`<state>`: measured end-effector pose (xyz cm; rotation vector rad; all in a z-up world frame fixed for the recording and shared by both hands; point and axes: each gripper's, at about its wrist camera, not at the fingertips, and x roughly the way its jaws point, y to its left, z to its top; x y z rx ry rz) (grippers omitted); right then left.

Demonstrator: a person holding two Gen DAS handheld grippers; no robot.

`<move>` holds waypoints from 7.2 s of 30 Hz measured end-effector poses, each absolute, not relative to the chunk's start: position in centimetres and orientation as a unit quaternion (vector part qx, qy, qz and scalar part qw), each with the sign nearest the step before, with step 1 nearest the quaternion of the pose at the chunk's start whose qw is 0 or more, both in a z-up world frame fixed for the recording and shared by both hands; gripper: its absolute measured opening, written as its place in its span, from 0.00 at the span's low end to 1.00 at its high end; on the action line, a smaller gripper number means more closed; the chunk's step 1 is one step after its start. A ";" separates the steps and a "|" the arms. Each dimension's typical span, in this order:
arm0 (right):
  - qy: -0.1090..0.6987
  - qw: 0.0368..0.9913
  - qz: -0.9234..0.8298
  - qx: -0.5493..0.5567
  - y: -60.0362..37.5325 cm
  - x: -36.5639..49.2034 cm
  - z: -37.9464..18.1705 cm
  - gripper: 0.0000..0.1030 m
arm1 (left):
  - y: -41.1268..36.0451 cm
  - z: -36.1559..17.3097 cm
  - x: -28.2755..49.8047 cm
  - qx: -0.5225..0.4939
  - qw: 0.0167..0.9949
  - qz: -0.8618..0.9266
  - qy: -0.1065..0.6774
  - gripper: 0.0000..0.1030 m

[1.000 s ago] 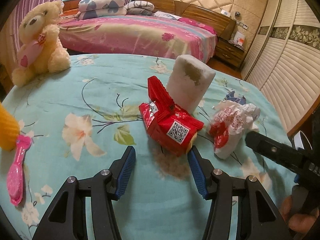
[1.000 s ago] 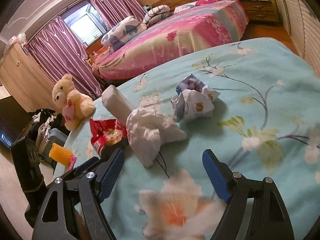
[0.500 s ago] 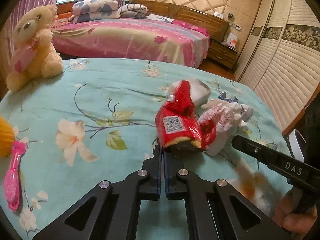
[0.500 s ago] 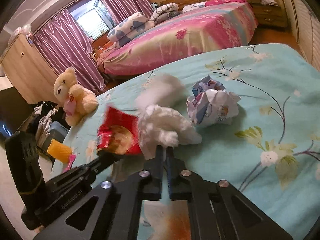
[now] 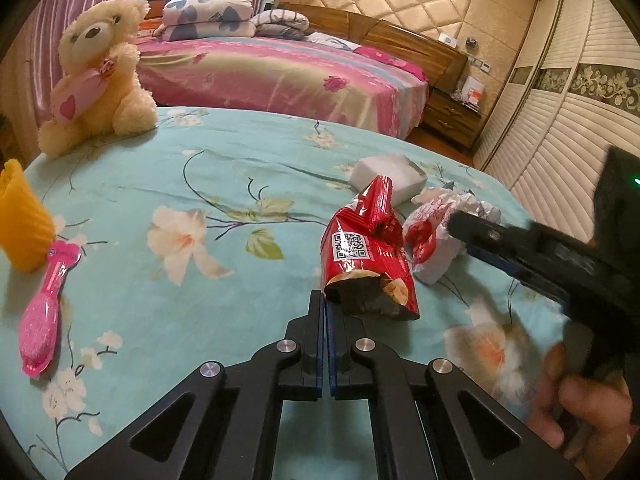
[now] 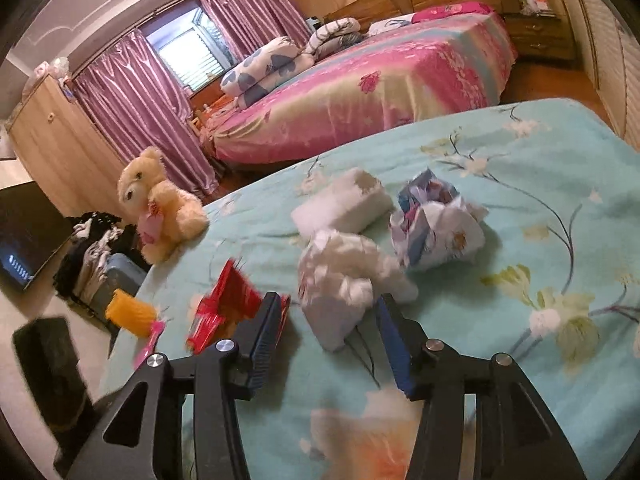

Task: Collect trash
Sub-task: 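Carry the red packet and white tissue with both grippers toward the trash bin, then open the left gripper to drop the red packet while the right gripper drops the tissue, then move both open grippers away from the bin back over the bedspread, then grasp the white block with the left gripper while the right gripper grasps the crumpled blue-white paper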

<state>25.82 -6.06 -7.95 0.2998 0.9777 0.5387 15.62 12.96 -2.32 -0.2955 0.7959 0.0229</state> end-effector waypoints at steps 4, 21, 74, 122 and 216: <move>0.470 0.834 0.251 0.142 -5.8 26.3 -8.7 0.25 | 12.9 -2.1 15.2 -0.146 0.911 0.010 0.385 0.00; 0.444 0.851 0.232 0.158 -15.0 20.2 -5.3 0.22 | 7.5 -0.4 14.2 -0.131 0.914 -0.069 0.376 0.00; 0.388 0.893 0.053 0.221 -37.3 13.8 -2.1 0.22 | -11.5 0.6 19.3 -0.044 0.889 -0.238 0.389 0.00; 0.404 0.883 0.009 0.239 -42.6 17.9 -3.9 0.25 | -20.5 -0.4 23.8 0.008 0.880 -0.260 0.397 0.00; 0.463 0.853 0.218 0.103 -12.6 25.3 -8.0 0.80 | 11.9 -3.2 24.3 -0.087 0.903 -0.014 0.420 0.58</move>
